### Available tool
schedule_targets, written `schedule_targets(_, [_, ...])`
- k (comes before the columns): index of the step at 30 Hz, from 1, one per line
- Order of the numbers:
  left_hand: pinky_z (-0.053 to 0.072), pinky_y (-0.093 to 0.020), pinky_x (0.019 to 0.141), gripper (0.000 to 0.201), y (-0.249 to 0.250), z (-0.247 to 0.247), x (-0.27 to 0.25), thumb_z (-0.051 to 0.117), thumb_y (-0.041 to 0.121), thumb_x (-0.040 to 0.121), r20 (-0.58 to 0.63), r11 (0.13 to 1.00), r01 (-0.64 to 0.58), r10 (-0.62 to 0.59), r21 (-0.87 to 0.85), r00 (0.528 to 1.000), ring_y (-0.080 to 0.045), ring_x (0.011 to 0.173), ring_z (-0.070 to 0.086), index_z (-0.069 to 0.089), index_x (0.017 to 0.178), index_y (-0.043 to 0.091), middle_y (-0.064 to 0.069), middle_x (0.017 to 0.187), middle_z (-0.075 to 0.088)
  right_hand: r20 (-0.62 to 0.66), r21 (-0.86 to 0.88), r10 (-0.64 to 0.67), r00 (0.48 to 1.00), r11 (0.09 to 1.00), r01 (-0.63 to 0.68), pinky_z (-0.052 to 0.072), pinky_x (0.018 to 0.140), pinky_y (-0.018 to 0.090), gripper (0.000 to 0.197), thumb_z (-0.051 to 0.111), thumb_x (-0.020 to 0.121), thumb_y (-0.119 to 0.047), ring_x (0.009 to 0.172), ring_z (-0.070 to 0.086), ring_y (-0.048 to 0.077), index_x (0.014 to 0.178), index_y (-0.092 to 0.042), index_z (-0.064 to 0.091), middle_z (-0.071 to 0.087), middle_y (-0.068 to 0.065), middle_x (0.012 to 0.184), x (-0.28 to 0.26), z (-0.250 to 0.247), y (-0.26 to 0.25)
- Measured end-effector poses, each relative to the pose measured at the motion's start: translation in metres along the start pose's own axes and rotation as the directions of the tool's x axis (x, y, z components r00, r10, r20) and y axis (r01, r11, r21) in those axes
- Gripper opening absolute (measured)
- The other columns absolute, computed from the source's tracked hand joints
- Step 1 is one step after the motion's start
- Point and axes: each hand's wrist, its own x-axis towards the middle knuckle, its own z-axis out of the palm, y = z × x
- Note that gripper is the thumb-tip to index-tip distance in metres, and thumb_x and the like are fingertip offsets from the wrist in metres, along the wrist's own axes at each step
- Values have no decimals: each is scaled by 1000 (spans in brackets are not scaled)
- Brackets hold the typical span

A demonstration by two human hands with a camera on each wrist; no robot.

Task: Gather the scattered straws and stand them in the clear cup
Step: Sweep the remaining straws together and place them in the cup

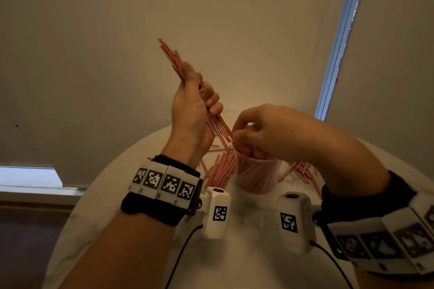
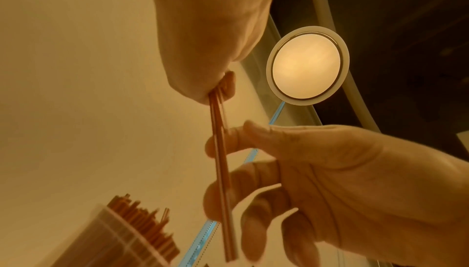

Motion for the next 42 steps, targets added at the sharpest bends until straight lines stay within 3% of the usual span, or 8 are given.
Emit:
schedule_targets(5, [22, -19, 38, 41, 2, -1, 2, 45, 51, 106, -51, 997, -60, 58, -37, 997, -6, 49, 22, 44, 77, 22, 7, 61, 30, 99, 110, -33, 995, 994, 22, 51, 62, 22, 50, 51, 83, -71, 67, 69, 3, 97, -27, 70, 73, -11, 76, -5, 3, 1])
schedule_targets(11, [27, -18, 38, 35, -9, 5, -4, 46, 50, 105, 43, 999, -21, 22, -45, 999, -5, 46, 28, 51, 88, 20, 7, 60, 37, -31, 311, -58, 998, 948, 65, 48, 57, 14, 13, 70, 91, -32, 64, 70, -1, 89, -20, 74, 75, -11, 71, 0, 6, 0])
schedule_targets(19, [32, -20, 41, 43, -8, 9, -6, 45, 55, 104, 64, 998, -53, 55, -35, 996, -6, 48, 28, 46, 75, 22, 7, 61, 32, 152, 187, -50, 987, 982, 21, 53, 65, 17, 21, 73, 87, -40, 69, 70, -1, 95, -20, 72, 75, -14, 74, -3, 5, 1])
schedule_targets(26, [31, -22, 42, 44, -16, 13, -12, 49, 57, 101, 199, 981, 29, -68, 194, 978, -9, 49, 27, 46, 72, 24, 6, 61, 30, -40, 489, -18, 999, 872, 35, 60, 74, 26, 15, 73, 89, -21, 74, 75, 9, 98, -8, 74, 78, -2, 79, -2, -6, 14])
schedule_targets(30, [27, -22, 42, 41, -6, -4, -5, 60, 52, 98, 340, 810, 20, -267, 586, 902, -10, 48, 27, 47, 69, 27, 8, 59, 35, -247, 589, 94, 964, 805, 73, 62, 78, 31, 32, 57, 99, -35, 81, 74, 9, 122, -13, 63, 75, -3, 96, -7, -24, 27])
schedule_targets(34, [36, -26, 47, 33, -8, -10, -11, 62, 50, 97, 405, 487, -126, -524, 864, 749, -12, 51, 39, 54, 81, 22, 6, 62, 45, -581, 487, 97, 808, 837, 250, 50, 89, 24, 50, 45, 100, -55, 112, 60, 3, 144, -30, 43, 59, -12, 131, -7, -29, 29])
schedule_targets(39, [44, -33, 52, 39, -12, 2, -20, 52, 50, 100, 461, 427, -250, -514, 869, 724, -12, 52, 44, 54, 83, 15, 8, 57, 45, -256, 309, -44, 966, 943, 125, 49, 101, 39, 48, 34, 104, -51, 111, 62, 12, 124, -18, 65, 68, -3, 120, 0, -14, 24])
schedule_targets(42, [43, -34, 52, 41, -10, 4, -22, 49, 54, 101, 462, 397, -276, -519, 876, 719, -12, 52, 41, 56, 83, 17, 7, 58, 44, -331, 319, -44, 943, 935, 156, 50, 98, 40, 46, 35, 104, -50, 108, 63, 12, 126, -20, 61, 68, -3, 117, 2, -12, 23])
